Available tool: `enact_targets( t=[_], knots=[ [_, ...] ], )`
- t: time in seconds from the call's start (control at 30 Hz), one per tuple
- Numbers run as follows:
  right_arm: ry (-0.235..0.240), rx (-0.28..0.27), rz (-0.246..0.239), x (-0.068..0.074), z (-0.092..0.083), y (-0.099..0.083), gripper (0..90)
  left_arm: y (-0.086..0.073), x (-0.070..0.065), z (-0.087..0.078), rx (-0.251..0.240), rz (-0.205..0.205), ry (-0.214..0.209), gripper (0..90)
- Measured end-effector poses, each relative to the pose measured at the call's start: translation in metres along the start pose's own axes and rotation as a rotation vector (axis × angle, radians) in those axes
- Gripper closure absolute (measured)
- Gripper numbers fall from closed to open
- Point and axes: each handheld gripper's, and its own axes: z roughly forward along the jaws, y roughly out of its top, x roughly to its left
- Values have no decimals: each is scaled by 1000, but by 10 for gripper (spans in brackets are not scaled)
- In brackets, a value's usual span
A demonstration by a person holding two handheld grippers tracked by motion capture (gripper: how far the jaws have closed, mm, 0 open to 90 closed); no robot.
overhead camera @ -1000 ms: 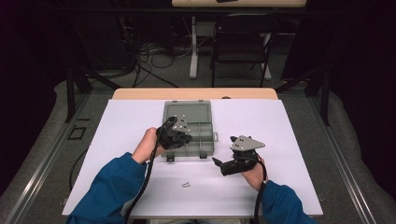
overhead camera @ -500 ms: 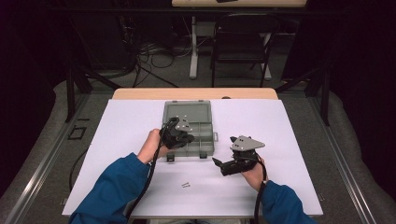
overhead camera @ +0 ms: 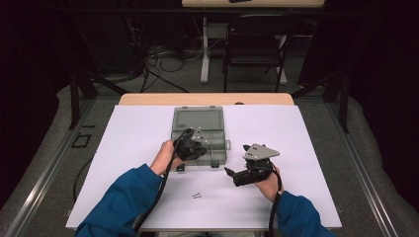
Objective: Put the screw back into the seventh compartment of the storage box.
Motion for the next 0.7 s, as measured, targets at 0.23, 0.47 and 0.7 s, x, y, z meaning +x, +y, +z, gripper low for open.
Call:
enact_targets(
  t=[0.23, 0.47, 0.7],
  knots=[
    [-1, 0, 1, 0, 0, 0, 2, 0, 0, -7, -22, -9, 7, 617],
    [0, -3, 0, 1, 0, 0, 2, -2, -1, -16, -60, -38, 0, 335],
    [1, -3, 0, 0, 0, 0, 2, -4, -6, -27, -71, -35, 18, 192]
  ],
)
